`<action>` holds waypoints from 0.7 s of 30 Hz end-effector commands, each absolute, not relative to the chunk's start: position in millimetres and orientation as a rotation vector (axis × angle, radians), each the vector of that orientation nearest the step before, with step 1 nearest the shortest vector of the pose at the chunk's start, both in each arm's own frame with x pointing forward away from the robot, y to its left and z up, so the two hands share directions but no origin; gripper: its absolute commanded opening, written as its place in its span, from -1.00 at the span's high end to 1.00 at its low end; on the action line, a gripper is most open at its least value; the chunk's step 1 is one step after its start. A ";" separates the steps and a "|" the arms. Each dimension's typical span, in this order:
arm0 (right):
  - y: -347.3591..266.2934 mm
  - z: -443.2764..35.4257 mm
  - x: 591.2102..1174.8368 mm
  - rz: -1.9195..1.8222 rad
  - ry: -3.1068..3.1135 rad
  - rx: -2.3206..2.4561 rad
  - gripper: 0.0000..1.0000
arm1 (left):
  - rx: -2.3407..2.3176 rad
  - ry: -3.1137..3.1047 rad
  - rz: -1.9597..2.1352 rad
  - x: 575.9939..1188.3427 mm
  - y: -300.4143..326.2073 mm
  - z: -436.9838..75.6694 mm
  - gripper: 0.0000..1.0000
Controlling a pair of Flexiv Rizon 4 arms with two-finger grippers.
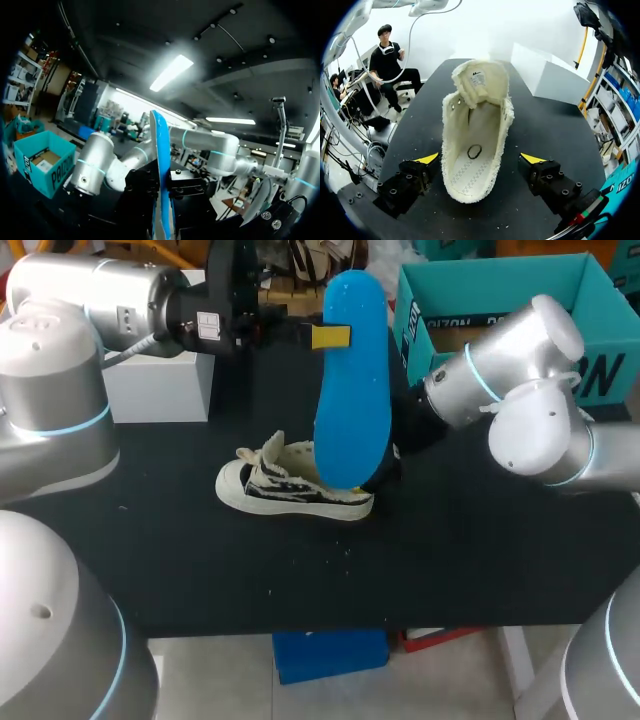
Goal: Take the shoe out of the shoebox, open the shoe tongue, remove and reinsert the insole, then place the shoe into the shoebox
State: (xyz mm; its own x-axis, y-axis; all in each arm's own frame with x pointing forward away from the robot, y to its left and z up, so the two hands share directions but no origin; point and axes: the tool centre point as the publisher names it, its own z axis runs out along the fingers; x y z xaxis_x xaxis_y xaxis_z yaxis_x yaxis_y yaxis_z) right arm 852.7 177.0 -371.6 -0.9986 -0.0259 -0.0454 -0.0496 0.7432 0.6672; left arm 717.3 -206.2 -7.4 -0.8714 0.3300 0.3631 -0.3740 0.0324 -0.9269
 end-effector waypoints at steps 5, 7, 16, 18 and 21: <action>201.6 -358.1 871.1 0.555 3.067 -0.142 -1.00 | 0.050 -1.833 1.890 716.6 -207.3 -7.4 1.00; 206.9 -357.2 872.5 0.498 3.077 -0.158 -1.00 | 0.050 -1.833 1.890 716.6 -207.3 -7.4 1.00; 227.5 -358.1 879.3 0.341 3.117 -0.215 -1.00 | 0.050 -1.833 1.890 716.6 -207.3 -7.4 1.00; 229.7 -359.4 880.6 0.298 3.128 -0.217 -1.00 | 0.050 -1.833 1.890 716.6 -207.3 -7.4 1.00; 229.9 -364.4 883.4 0.251 3.136 -0.203 -0.91 | 0.050 -1.833 1.890 716.6 -207.3 -7.4 1.00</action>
State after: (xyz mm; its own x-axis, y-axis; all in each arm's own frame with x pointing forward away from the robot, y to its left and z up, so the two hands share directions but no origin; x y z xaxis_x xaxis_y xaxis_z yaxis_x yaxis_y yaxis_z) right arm 877.3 223.1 -360.7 -0.9913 -0.1315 -0.0095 -0.1236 0.9021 0.4135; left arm 717.3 -206.2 -7.4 -0.8714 0.3299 0.3631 -0.3740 0.0324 -0.9269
